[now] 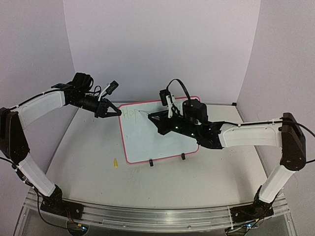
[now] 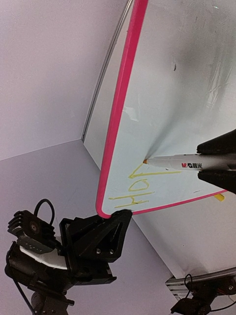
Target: Write a sentence on the whiteboard
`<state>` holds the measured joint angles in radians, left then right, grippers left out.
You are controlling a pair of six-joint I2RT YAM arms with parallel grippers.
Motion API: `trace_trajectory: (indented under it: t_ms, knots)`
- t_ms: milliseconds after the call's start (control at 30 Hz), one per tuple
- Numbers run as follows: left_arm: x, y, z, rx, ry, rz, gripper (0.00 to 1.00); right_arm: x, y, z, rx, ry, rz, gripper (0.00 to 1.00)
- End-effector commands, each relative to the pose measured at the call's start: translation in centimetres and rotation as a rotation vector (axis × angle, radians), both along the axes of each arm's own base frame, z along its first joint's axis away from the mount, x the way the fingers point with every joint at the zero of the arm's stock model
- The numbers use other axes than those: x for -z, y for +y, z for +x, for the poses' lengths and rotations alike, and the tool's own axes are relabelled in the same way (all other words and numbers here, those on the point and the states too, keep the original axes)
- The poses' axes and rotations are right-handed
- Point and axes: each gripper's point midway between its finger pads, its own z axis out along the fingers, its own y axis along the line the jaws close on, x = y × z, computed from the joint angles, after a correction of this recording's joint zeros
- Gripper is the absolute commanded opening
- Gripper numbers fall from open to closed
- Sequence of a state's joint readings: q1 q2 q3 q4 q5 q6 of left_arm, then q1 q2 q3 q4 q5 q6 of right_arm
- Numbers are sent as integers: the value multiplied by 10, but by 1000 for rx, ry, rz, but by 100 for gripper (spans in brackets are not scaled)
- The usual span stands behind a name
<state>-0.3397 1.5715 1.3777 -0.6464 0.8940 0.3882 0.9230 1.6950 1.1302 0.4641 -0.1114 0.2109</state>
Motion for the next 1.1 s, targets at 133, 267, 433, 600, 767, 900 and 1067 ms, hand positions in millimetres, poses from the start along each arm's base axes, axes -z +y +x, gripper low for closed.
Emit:
trace_trajectory:
  t_ms: [133,267,433,600,767,900,1067]
  knots:
    - [-6,-3,-7,14,-26,10,0,6,9,5,-21,25,-25,0]
    - [-6,-3,-7,14,-28,11,0,6,13,7,-27,22,-23,0]
    - [-6,-3,-7,13,-27,12,0,0,16,6,-41,14,-11,0]
    - [-6,-2,-7,11,-31,14,0,-18,14,-6,-87,0,52,0]
    - [-6,-2,-7,11,-32,14,0,-34,-1,-18,-87,-17,101,0]
    - [-6,-3,-7,13,-29,13,0,-26,-6,-16,-61,-11,77,0]
    - [-5,-3,-6,12,-28,15,0,-14,-3,-9,-38,-3,53,0]
